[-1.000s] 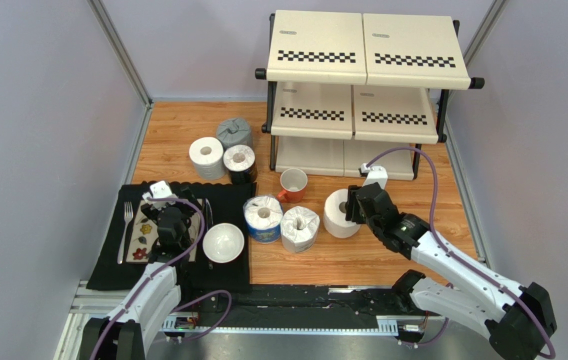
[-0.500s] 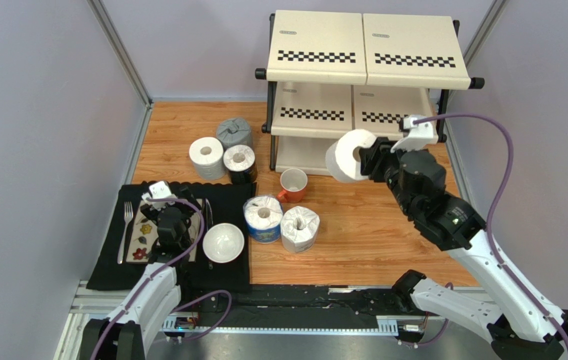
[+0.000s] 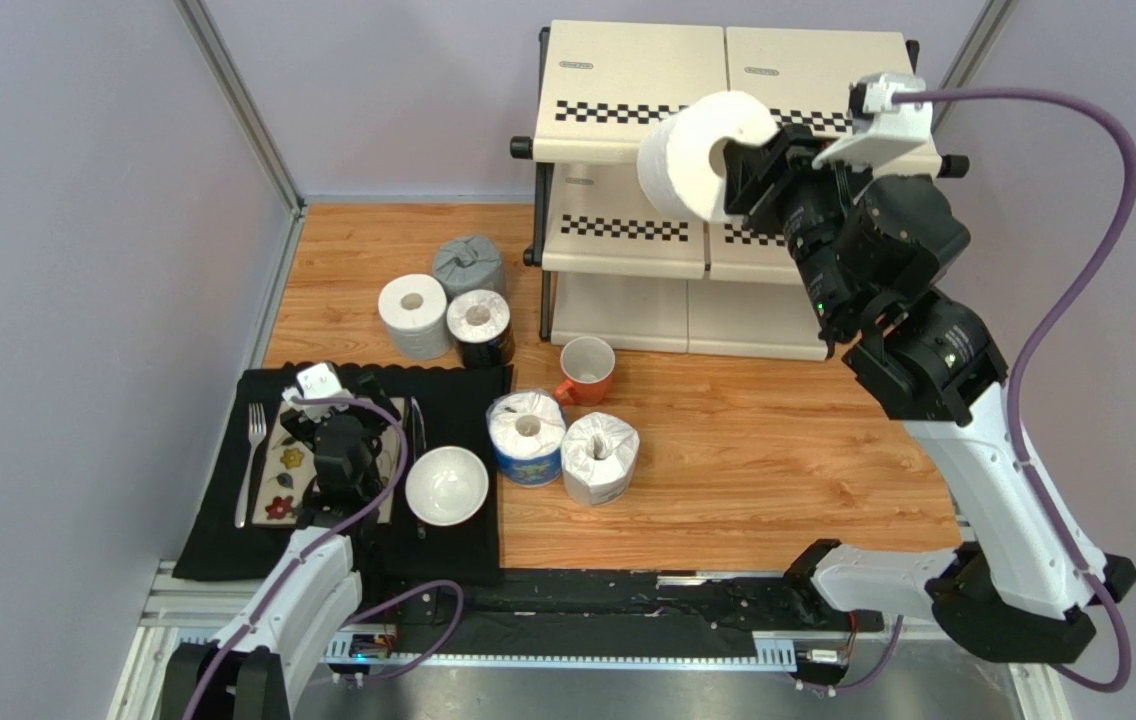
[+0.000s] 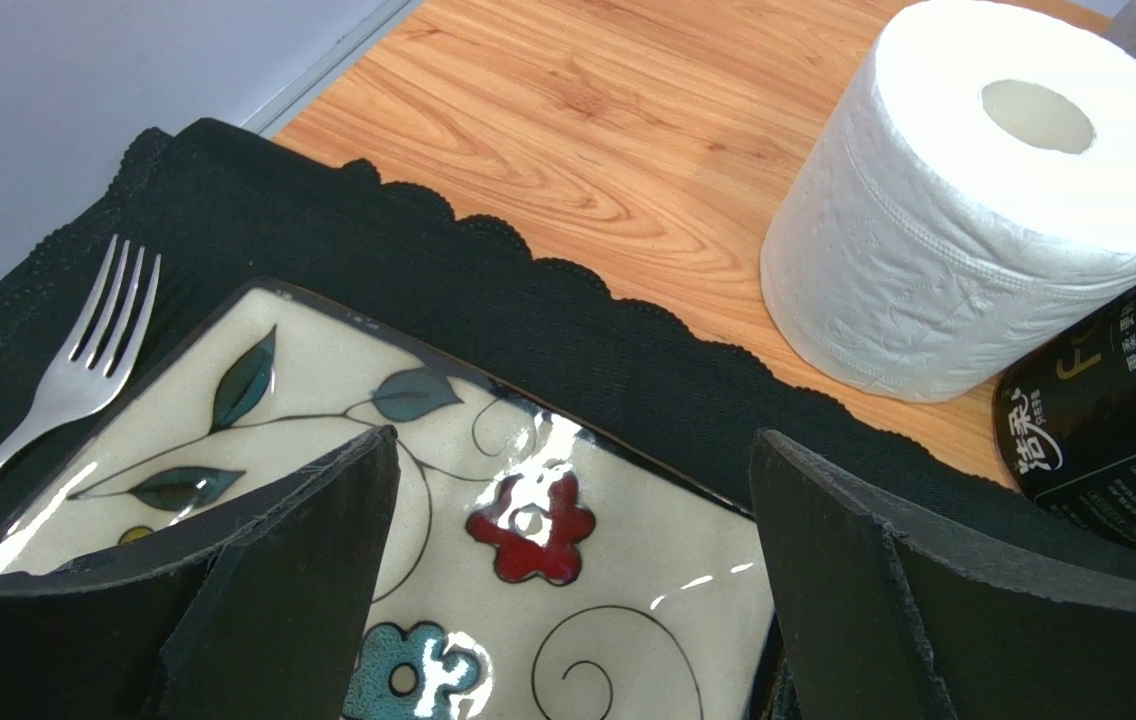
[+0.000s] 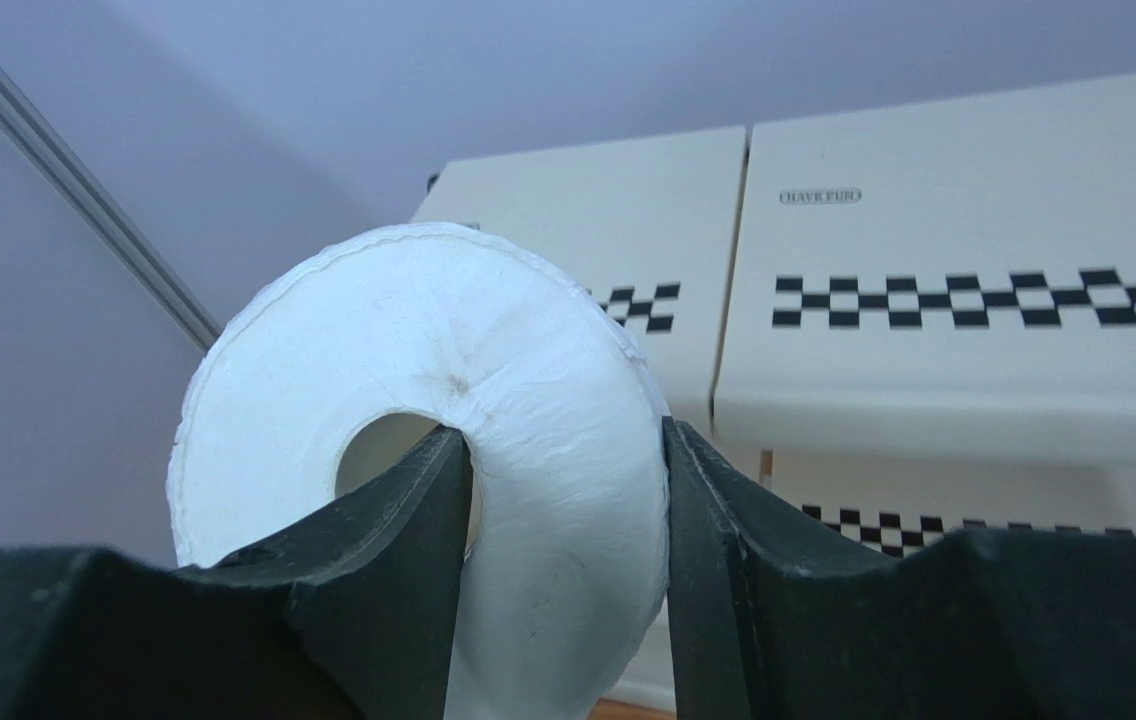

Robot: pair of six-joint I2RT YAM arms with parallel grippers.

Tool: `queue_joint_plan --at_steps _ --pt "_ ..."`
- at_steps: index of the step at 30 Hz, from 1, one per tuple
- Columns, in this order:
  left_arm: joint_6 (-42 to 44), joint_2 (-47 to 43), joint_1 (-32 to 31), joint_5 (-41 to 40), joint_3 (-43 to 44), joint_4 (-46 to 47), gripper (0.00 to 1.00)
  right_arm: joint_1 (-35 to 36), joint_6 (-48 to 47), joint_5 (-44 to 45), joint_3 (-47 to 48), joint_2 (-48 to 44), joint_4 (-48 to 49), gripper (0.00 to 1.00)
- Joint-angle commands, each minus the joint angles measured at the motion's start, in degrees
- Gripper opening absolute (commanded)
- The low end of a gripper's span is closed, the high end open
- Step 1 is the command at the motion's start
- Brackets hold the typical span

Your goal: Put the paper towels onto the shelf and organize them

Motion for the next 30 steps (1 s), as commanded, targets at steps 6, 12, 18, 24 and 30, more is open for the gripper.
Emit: queue_joint_plan --at_steps 6,12,18,24,30 --pt "-1.0 -0.7 0.3 -0.9 -12.1 0.5 0.95 0.1 -13.3 6.2 25.1 15.6 5.7 0.19" --pt "-1.0 0.1 0.3 -0.8 -11.7 0.5 0.95 -1.9 -16.7 6.0 33.7 22.7 6.2 0.17" --pt "-1.1 -0.1 0.3 -0.9 -11.8 0.4 0.95 -4.5 -17.6 5.4 39.2 26.6 6.4 0.17" --pt "-1.2 -0.1 0.3 -1.1 -11.8 0.3 0.94 -6.7 -15.3 4.0 44.3 29.3 1.9 0.16" --pt "-1.2 0.0 0.3 -1.1 -11.7 0.2 0.94 -7.4 -14.8 3.5 40.8 28.3 0.9 0.16"
